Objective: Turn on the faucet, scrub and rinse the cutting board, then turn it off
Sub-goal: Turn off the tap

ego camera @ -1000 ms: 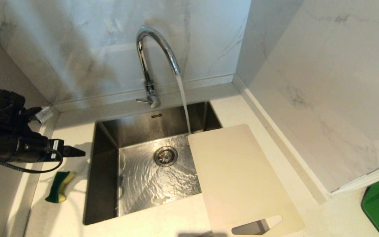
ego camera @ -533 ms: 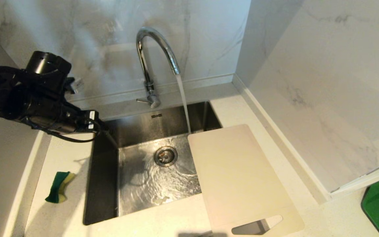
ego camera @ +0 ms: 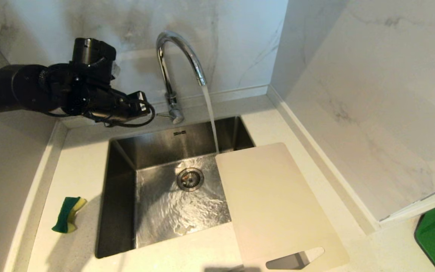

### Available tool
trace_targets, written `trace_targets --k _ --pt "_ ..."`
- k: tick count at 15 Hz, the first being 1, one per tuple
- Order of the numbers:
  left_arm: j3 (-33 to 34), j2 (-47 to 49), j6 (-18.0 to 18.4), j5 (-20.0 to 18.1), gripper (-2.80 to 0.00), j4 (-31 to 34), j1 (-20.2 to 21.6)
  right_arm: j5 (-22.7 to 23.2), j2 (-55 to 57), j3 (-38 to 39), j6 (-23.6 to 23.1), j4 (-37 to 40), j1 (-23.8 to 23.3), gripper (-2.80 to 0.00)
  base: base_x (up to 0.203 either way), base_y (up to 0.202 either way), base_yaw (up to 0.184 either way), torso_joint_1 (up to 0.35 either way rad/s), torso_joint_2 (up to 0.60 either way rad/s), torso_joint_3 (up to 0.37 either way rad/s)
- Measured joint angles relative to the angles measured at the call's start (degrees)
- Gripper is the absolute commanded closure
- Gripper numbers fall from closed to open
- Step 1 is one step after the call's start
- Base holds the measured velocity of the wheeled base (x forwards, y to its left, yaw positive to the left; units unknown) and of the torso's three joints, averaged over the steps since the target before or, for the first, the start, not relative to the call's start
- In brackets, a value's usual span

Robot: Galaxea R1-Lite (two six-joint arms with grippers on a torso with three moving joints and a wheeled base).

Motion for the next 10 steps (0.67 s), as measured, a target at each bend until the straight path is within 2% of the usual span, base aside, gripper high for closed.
trace_targets --k 3,6,10 --pt "-0.3 3.5 1.4 -1.6 0.00 -6.6 -0.8 0.3 0.0 0.0 -0.1 -0.1 0.0 0.00 0.000 0.000 0.000 0.000 0.00 0.000" --pt "-0.8 6.1 2.4 -2.1 0.00 -10.2 -1.5 0.5 0.0 0.0 -0.2 -0.1 0.0 0.00 0.000 0.000 0.000 0.000 0.00 0.000" --pt "-2.0 9.6 3.0 -1.9 0.00 -19.0 -1.6 0.5 0.0 0.0 -0.3 -0.1 0.0 0.00 0.000 0.000 0.000 0.000 0.00 0.000"
